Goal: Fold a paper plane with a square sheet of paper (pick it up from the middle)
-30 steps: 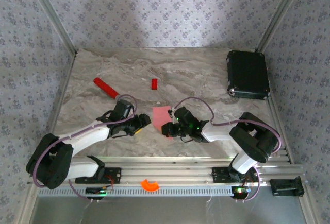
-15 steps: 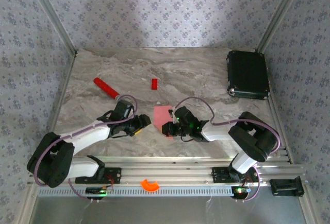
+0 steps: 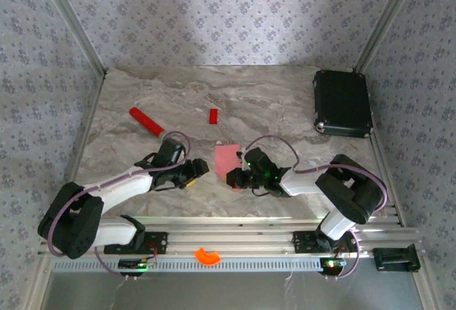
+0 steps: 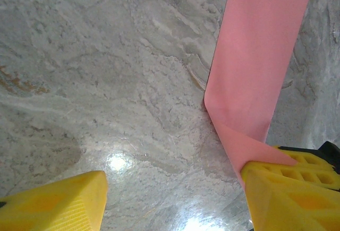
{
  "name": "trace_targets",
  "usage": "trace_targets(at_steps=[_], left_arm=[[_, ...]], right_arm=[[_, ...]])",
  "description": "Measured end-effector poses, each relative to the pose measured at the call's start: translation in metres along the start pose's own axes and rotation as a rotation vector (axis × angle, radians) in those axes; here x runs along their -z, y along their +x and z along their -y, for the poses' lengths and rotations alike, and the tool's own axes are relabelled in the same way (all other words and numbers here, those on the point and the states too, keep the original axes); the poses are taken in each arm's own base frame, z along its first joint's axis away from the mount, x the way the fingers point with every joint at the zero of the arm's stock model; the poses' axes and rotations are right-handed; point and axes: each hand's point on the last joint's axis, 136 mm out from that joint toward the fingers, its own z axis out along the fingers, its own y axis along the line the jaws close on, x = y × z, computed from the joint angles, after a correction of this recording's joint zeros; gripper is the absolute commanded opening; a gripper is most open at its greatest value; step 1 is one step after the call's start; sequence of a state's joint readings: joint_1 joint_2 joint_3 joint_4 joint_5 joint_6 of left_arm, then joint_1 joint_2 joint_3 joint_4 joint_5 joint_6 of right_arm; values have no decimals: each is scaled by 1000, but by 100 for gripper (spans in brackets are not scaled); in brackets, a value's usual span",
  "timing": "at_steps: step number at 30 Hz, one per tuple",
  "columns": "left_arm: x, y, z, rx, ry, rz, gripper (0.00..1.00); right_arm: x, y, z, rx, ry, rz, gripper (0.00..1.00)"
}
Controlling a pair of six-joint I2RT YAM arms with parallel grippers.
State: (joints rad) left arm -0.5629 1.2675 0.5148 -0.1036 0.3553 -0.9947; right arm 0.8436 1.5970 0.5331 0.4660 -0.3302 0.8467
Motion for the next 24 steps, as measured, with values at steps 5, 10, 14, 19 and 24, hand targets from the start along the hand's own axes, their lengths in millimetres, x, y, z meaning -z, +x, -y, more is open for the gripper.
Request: trace_targets(at_steps=[5, 10, 14, 19, 24], left_arm=[[1, 1, 4, -6, 16, -9, 65], [5, 1, 11, -24, 46, -6, 54], [7, -2, 23, -43, 81, -5, 42], [9, -9, 45, -71, 133, -8, 28], [1, -15, 61, -93, 160, -40, 21]], right_arm=[[0, 0, -3, -6, -16, 3, 0], [0, 1, -7, 1, -35, 0, 0], [-1, 7, -12, 11, -51, -14, 0], [-4, 20, -26, 41, -82, -38, 0], [-6, 37, -34, 55, -110, -64, 0]])
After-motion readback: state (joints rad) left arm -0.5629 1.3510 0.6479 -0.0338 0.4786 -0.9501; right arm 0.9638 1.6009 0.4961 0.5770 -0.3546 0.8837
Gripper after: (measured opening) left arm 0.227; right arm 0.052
